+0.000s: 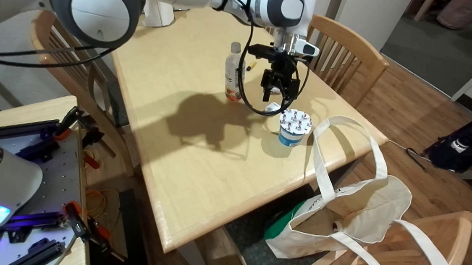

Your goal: Pick up the airpods case and put it on the table.

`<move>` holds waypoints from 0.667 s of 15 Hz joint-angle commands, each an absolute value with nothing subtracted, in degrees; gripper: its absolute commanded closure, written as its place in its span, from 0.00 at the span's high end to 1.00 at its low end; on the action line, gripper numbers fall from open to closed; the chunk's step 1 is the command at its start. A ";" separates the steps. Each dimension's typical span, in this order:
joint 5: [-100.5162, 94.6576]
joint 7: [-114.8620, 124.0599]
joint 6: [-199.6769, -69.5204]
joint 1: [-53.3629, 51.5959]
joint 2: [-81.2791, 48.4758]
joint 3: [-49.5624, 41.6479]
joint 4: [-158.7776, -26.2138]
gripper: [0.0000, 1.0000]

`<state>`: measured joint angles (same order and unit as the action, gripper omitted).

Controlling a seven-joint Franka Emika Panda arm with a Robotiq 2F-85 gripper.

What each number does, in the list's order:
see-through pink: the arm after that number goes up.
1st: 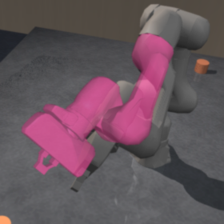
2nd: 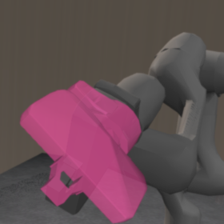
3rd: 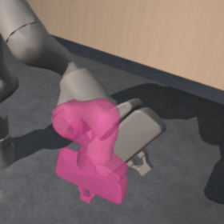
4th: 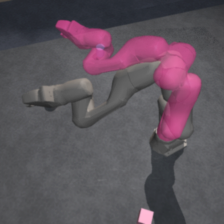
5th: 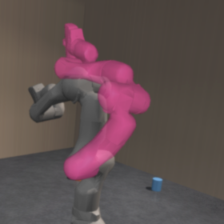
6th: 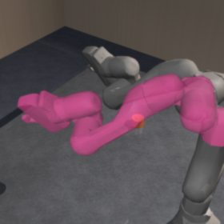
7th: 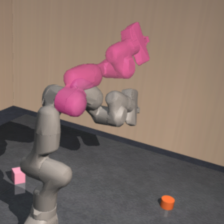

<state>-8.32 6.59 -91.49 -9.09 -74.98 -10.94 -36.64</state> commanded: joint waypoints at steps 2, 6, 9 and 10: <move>-6.26 -2.08 -90.05 -7.14 -69.53 -7.76 -38.03 1.00; -6.25 -12.90 -93.30 -6.09 -66.05 -5.30 -39.12 1.00; -6.68 -19.72 -99.27 -5.54 -64.88 -3.92 -40.34 1.00; -6.62 -20.68 -101.33 -5.32 -64.71 -3.67 -41.01 1.00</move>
